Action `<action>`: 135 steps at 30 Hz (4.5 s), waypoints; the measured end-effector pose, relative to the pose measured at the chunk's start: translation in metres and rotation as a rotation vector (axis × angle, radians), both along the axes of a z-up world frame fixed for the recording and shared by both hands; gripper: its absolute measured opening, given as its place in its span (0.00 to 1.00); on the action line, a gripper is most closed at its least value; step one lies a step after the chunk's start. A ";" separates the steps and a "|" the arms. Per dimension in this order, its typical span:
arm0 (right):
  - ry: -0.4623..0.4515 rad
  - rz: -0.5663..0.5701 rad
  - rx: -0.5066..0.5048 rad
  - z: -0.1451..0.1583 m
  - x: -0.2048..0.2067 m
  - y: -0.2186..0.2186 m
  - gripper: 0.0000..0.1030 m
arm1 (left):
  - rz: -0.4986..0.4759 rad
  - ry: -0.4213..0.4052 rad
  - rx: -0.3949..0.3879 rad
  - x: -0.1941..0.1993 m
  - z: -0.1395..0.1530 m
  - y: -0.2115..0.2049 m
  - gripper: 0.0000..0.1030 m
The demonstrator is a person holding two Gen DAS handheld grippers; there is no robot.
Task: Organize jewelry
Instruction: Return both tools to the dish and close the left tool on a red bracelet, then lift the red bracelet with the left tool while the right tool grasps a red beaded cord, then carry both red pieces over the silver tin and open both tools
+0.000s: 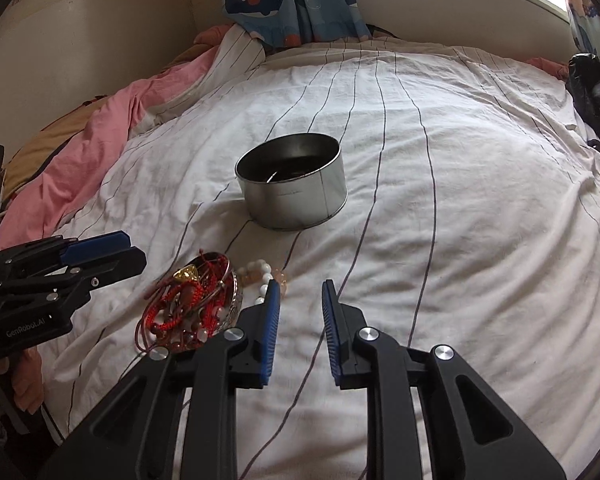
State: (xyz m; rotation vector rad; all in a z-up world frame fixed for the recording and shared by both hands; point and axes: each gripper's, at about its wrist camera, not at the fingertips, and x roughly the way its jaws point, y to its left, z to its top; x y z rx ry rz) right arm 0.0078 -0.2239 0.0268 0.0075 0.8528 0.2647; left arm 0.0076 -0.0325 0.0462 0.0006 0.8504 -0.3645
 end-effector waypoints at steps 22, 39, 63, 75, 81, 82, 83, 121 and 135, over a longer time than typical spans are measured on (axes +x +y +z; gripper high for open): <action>0.068 -0.021 0.038 -0.015 0.003 -0.010 0.34 | -0.030 -0.003 0.063 -0.001 -0.006 -0.025 0.38; 0.060 -0.015 0.031 -0.017 0.003 -0.008 0.37 | -0.092 0.017 0.118 -0.002 -0.024 -0.041 0.34; 0.063 0.147 0.060 -0.013 -0.010 0.021 0.45 | 0.008 -0.032 0.014 -0.012 0.013 0.008 0.06; 0.056 0.193 0.049 -0.015 -0.014 0.028 0.04 | 0.012 -0.028 0.007 -0.011 0.012 0.008 0.06; -0.018 0.157 0.201 0.007 -0.015 0.005 0.01 | 0.019 -0.028 0.002 -0.011 0.013 0.011 0.06; -0.033 0.150 0.229 0.011 -0.015 0.000 0.01 | 0.020 -0.030 0.001 -0.011 0.014 0.011 0.06; -0.051 0.145 0.252 0.014 -0.016 -0.004 0.01 | 0.020 -0.031 0.000 -0.011 0.014 0.012 0.06; -0.161 0.087 0.392 0.054 0.014 -0.032 0.05 | -0.026 -0.117 -0.071 0.021 0.042 -0.017 0.06; -0.076 0.031 0.283 0.032 0.114 -0.019 0.14 | -0.050 -0.066 -0.095 0.119 0.026 -0.059 0.07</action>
